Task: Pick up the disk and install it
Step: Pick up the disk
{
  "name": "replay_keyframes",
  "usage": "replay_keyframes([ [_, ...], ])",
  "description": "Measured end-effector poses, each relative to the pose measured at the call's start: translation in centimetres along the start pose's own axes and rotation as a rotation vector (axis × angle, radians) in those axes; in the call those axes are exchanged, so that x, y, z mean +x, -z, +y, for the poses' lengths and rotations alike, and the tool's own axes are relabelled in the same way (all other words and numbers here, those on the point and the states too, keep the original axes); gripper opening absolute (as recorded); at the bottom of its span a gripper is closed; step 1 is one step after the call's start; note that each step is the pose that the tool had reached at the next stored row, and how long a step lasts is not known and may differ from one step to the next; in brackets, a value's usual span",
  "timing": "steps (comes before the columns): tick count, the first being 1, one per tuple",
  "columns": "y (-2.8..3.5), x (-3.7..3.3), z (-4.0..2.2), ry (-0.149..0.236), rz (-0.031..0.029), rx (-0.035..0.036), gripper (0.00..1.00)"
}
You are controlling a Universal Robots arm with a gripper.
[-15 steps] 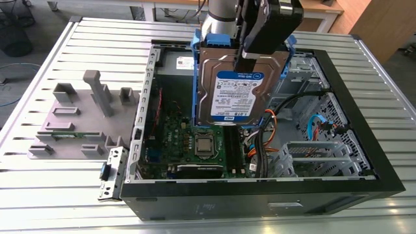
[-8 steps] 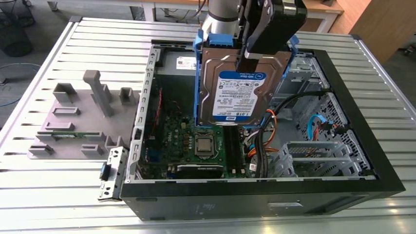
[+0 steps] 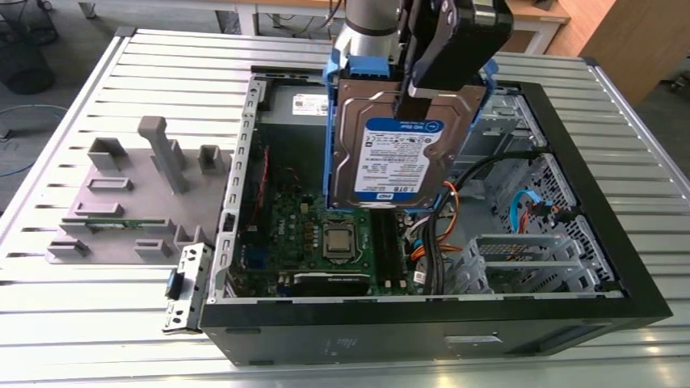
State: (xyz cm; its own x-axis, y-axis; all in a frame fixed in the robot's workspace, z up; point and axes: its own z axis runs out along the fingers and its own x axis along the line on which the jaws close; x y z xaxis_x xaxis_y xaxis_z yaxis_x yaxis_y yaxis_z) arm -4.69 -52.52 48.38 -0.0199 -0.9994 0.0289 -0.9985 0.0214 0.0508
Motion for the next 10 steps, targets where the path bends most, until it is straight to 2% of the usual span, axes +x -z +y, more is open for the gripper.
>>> replay_keyframes([
  [10,0.11,-0.04,-2.26,0.0,0.0,0.0,0.35],
])
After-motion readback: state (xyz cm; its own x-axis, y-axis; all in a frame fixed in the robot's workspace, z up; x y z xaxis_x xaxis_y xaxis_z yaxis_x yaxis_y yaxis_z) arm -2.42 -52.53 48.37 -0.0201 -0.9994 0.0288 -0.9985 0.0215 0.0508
